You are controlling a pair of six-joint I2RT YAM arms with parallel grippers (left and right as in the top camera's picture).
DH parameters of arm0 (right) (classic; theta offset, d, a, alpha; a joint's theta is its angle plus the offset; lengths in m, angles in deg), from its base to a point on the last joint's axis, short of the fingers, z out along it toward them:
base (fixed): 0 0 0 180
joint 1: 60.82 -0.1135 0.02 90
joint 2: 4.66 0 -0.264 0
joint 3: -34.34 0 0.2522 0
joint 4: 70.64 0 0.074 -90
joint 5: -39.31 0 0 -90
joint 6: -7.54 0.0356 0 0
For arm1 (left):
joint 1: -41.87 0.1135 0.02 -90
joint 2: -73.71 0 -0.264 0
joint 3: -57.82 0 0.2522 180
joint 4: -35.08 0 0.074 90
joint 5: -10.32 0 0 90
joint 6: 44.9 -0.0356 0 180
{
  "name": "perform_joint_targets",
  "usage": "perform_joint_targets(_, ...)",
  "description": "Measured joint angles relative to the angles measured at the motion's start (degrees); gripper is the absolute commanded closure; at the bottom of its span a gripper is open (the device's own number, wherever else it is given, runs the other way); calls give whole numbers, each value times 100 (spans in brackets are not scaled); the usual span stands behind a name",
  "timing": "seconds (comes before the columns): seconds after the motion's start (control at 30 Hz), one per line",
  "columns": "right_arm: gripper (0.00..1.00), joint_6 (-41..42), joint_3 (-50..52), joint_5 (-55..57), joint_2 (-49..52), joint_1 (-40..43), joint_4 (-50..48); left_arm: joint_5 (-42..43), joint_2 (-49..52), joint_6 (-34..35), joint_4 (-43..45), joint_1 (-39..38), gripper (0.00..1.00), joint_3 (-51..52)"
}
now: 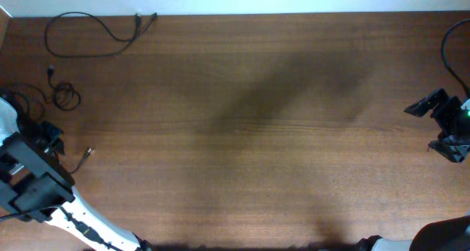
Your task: Untangle cables
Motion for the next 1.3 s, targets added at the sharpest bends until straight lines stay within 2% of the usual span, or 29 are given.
perform_joint_targets(0.03, 2, 4, 0, 2, 0, 0, 4, -48, 35, 157, -396, 37, 26, -382)
perform_joint_targets(0.07, 2, 2, 0, 2, 0, 0, 4, -44, 35, 269, -625, 63, 1, -754)
perform_joint_targets(0.13, 2, 0, 0, 2, 0, 0, 2, -68, 22, 389, -1141, 83, 1, -1821)
perform_joint_targets(0.23, 2, 0, 0, 0, 0, 0, 4, -26, -11, 448, -1714, 83, 5, -2721)
perform_joint_targets(0.4, 2, 2, 0, 0, 0, 0, -9, 1047, -212, 398, -1770, -153, 3, -3329)
perform_joint_targets(0.43, 1, 2, 0, 0, 0, 0, -9, 1432, -470, 321, -1698, -428, 4, -3331)
perform_joint_targets(0.47, 2, 2, 0, 0, 0, 0, -7, 1631, -739, 247, -1700, -743, 10, -3331)
perform_joint_targets(0.53, 1, 2, 0, 0, 0, 0, -9, 1880, -1338, 44, -1731, -1523, 11, -3362)
perform_joint_targets(0.6, 2, 0, 0, 2, 0, 0, -9, 2081, -2017, -50, -1794, -2468, 10, -3423)
perform_joint_targets(0.73, 2, 0, 0, 2, 0, 0, -9, 2168, -2802, -57, -1980, -3622, 7, -3464)
perform_joint_targets(0.77, 2, 2, 0, 0, 0, 0, -11, 2173, -2898, -90, -2004, -3786, 2, -3462)
perform_joint_targets(0.8, 2, 2, 0, 0, 0, 0, -11, 2166, -3233, -118, -2009, -4280, 1, -3407)
perform_joint_targets(0.9, 2, 0, 0, 2, 0, 0, -11, 1904, -4129, -138, -2006, -5104, 1, -2658)
perform_joint_targets(0.97, 2, 7, 0, 0, 0, -2, -9, 1631, -4828, -48, -1974, -5318, 1, -1921)
perform_joint_targets(1.07, 2, 9, 0, -4, 0, 0, 9, 1309, -5984, 37, -1725, -5372, 1, -761)
perform_joint_targets(1.2, 2, -216, -4, -378, 0, -7, 586, 1128, -7587, 66, -1298, -5372, 1, 999)
perform_joint_targets(1.3, 1, -699, -7, -553, 0, -59, 944, 1108, -8244, 81, -1189, -5372, 1, 1488)
